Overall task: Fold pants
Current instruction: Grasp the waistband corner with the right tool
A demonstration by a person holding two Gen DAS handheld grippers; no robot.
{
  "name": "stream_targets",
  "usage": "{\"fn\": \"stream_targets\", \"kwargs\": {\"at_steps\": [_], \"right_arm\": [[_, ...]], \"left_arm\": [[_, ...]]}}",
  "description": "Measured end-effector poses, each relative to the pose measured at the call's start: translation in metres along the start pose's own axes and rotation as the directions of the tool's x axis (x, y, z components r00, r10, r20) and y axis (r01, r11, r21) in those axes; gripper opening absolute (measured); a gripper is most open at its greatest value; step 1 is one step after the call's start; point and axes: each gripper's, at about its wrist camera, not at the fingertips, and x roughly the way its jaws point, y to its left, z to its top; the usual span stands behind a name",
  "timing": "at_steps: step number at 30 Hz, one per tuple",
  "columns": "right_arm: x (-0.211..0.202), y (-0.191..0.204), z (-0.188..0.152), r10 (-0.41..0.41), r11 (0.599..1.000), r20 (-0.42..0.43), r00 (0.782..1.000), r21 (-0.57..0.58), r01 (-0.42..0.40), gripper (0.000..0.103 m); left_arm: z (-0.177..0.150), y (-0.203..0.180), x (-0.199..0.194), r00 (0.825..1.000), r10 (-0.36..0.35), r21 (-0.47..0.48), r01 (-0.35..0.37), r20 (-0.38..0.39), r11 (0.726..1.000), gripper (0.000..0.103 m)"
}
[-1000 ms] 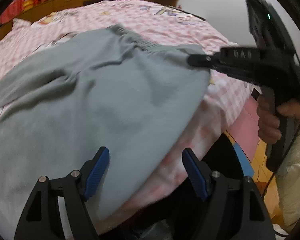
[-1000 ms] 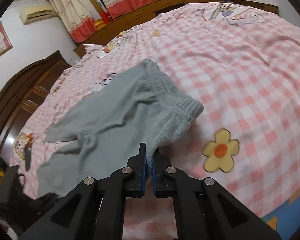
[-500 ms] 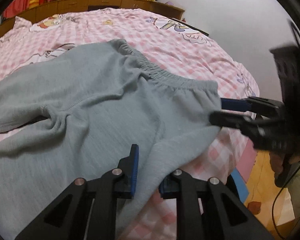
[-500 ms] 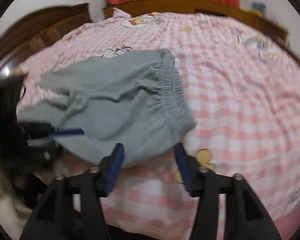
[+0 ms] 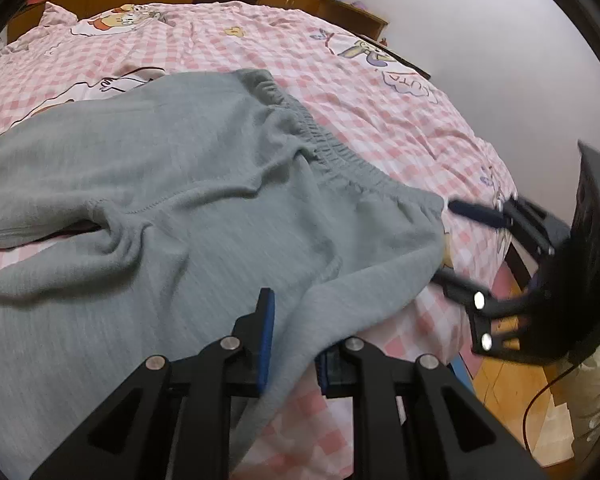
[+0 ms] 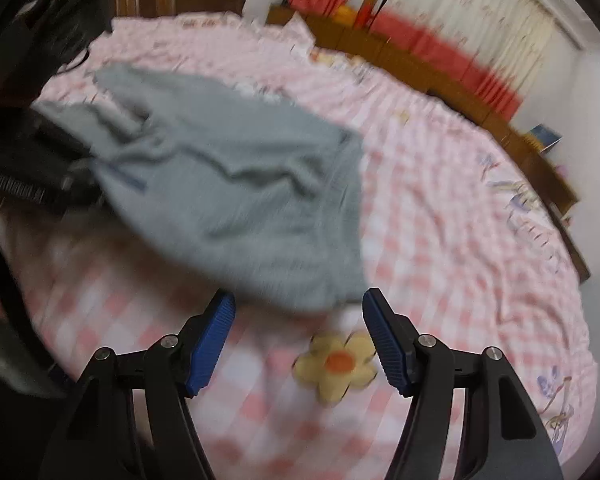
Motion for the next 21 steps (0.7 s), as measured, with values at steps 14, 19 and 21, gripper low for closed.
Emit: {"fn": "stream_targets", "kwargs": {"at_steps": [14,19,21], "right_arm": [[0.022,0.011,-0.003,0.029,0.998,0.024,0.999,0.052,-0.031,0.035],[0.015,-0.022,0.006,0.108,0.946,0.077,0.991,0.298,-0.127,0.017],[0.01,-0.03,0.013,0.114,0.926,0.108,0.988,0.348,-0.145,0.015]], "left_arm": [[-0.006,-0.007,-0.007,0.998,0.057,0.015,-0.058,0.016,0.998,0.05],[-0.013,-0.001,-0.012,0.997,0.07,-0.006,-0.07,0.013,0.998,0.06],[-0.017,0.002,-0.019,0.996,0.084,0.003,-0.084,0.02,0.996,0.062]]}}
